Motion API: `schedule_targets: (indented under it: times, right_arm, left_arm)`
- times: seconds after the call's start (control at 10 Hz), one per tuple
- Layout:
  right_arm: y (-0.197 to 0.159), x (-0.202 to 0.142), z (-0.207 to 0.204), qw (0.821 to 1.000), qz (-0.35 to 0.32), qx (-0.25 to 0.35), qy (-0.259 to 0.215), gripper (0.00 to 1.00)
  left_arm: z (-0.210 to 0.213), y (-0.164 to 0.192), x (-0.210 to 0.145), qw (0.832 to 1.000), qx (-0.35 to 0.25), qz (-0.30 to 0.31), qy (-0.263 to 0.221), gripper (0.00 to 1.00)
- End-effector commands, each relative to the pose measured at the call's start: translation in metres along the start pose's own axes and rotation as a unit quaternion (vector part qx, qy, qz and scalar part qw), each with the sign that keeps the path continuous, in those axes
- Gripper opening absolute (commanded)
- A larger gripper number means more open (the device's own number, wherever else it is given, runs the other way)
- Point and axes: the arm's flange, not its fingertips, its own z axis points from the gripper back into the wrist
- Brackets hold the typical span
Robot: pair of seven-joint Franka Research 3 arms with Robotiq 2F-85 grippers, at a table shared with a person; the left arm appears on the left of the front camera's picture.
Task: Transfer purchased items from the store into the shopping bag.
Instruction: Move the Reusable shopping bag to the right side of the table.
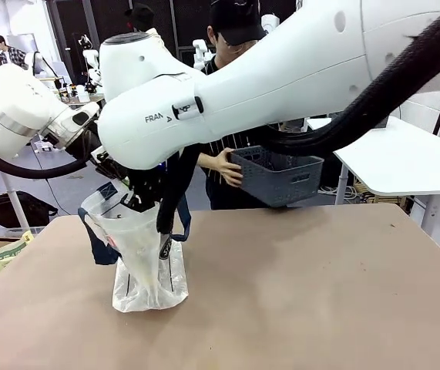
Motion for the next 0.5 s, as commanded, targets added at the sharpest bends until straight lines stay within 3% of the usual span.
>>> schedule_targets:
  times: [0.0, 0.4]
  right_arm:
    - [0.007, 0.032, -0.004, 0.999, 0.042, -0.011, 0.014, 0.0]
    - [0.024, 0.057, -0.014, 0.993, 0.118, 0.001, -0.001, 0.0]
  left_arm:
    - [0.005, 0.005, 0.008, 0.999, -0.033, 0.021, -0.033, 0.0]
    - [-0.004, 0.012, 0.015, 0.996, -0.065, 0.055, -0.036, 0.0]
